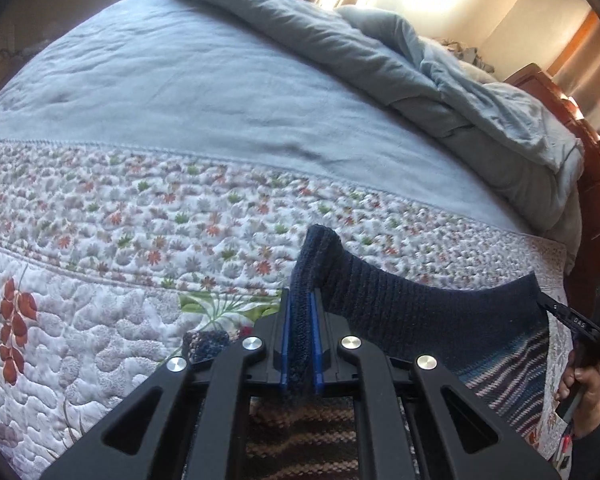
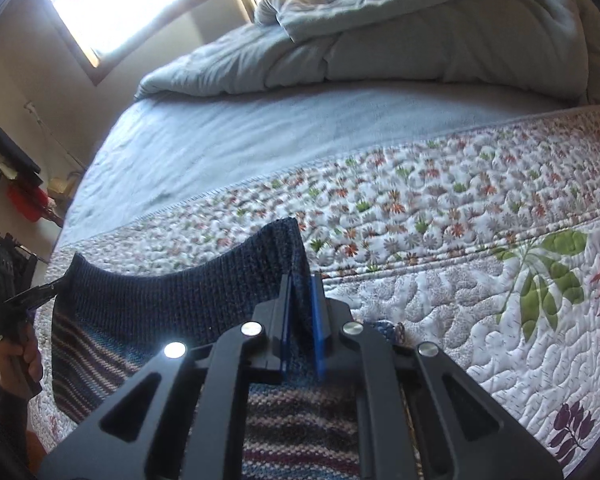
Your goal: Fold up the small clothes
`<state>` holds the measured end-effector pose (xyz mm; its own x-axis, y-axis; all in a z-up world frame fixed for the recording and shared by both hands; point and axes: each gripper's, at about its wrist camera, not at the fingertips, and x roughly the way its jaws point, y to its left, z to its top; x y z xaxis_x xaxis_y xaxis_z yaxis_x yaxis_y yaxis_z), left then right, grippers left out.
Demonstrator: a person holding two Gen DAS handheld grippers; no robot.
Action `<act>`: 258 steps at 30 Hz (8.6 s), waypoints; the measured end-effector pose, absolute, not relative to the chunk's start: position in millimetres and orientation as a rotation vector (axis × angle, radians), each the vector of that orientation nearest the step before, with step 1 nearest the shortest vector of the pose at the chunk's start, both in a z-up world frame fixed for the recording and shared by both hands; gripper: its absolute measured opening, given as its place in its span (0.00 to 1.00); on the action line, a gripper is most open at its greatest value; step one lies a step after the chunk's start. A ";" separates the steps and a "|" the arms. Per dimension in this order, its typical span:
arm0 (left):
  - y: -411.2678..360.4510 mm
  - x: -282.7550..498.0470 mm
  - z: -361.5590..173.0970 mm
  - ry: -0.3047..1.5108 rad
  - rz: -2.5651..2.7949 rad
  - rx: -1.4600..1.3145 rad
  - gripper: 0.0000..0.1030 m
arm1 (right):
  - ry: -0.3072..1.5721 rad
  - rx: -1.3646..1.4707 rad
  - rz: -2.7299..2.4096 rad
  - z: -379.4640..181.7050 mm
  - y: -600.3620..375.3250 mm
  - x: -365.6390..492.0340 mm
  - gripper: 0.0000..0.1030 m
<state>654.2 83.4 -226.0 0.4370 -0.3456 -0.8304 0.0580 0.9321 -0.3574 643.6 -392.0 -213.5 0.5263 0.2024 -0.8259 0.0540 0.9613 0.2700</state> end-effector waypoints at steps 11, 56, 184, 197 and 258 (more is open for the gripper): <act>84.9 667.6 -248.6 1.135 -0.188 -0.308 0.08 | 1.011 0.252 0.037 -229.8 -390.0 656.3 0.08; 127.4 575.4 -274.6 1.152 -0.356 -0.539 0.31 | 1.097 0.505 0.089 -250.7 -423.2 578.6 0.25; -222.6 617.0 -113.2 1.253 -0.435 0.013 0.19 | 0.593 0.563 0.322 -125.4 -326.5 412.8 0.10; -293.8 612.5 -139.8 1.281 -0.461 0.063 0.19 | 0.630 0.667 0.245 -150.4 -390.9 403.8 0.10; -147.3 429.5 -212.7 1.093 -0.841 -0.297 0.73 | 1.057 0.717 0.270 -248.9 -490.7 484.6 0.12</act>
<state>429.5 -147.3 -212.7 0.1964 -0.7256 -0.6595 0.4514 0.6640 -0.5961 484.6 -490.7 -248.9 0.4844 0.5282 -0.6974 0.1285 0.7456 0.6539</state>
